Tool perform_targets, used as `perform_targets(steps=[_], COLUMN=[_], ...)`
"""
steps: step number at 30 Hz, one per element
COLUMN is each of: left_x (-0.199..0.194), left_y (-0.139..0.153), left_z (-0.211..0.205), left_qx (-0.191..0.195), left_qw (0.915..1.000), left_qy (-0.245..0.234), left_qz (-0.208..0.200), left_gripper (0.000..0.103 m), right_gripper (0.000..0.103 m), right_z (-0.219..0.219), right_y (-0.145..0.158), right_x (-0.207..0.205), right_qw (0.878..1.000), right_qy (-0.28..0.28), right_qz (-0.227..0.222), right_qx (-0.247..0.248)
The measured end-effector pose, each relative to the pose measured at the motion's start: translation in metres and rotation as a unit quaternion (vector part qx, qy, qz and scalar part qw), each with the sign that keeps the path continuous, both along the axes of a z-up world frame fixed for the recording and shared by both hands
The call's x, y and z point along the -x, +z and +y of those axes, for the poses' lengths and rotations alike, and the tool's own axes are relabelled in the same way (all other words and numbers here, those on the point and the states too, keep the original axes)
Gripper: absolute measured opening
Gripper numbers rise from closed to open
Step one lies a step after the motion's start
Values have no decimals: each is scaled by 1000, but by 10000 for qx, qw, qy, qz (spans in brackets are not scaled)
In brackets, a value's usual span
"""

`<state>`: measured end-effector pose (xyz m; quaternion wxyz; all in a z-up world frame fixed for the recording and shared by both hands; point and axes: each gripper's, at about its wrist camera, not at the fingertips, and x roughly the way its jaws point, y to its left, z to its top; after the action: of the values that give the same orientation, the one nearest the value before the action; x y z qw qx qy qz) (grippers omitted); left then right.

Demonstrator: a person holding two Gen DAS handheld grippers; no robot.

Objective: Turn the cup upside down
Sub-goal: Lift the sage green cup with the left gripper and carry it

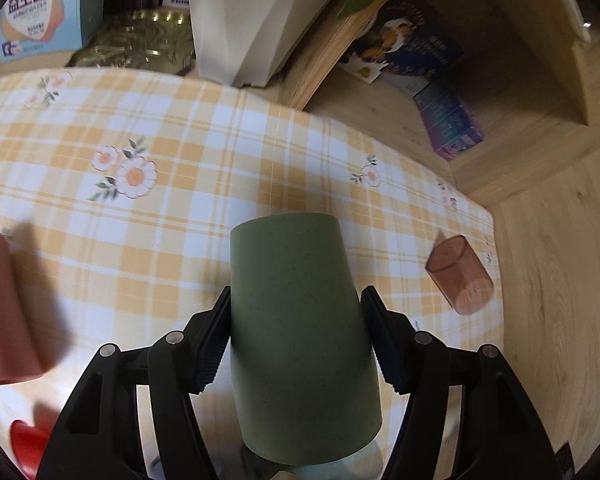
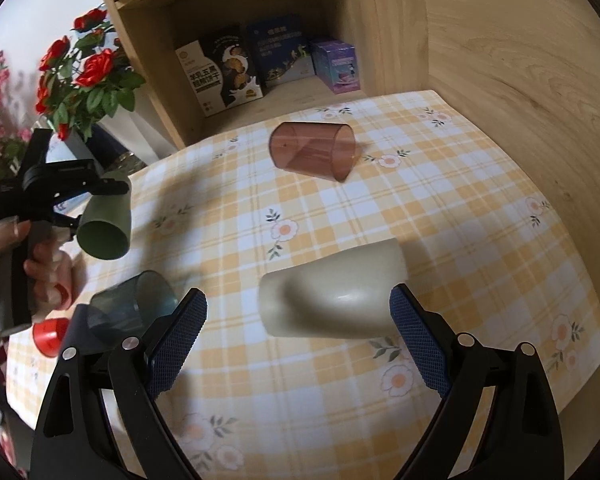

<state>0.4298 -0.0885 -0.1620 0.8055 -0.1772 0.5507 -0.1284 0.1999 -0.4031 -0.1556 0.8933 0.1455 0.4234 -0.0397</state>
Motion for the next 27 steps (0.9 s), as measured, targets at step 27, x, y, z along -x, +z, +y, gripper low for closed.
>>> perform_targets(steps=[27], left_x=[230], left_y=[44], left_z=[234], left_qx=[-327], left_qw=[9909], left_qy=[1185], left_qz=[-551], left_gripper=[62], right_gripper=[90], right_z=[141], right_y=[35], right_x=[31], right_qw=[9922], right_qy=[1229], right_qz=[-178], right_qx=[74])
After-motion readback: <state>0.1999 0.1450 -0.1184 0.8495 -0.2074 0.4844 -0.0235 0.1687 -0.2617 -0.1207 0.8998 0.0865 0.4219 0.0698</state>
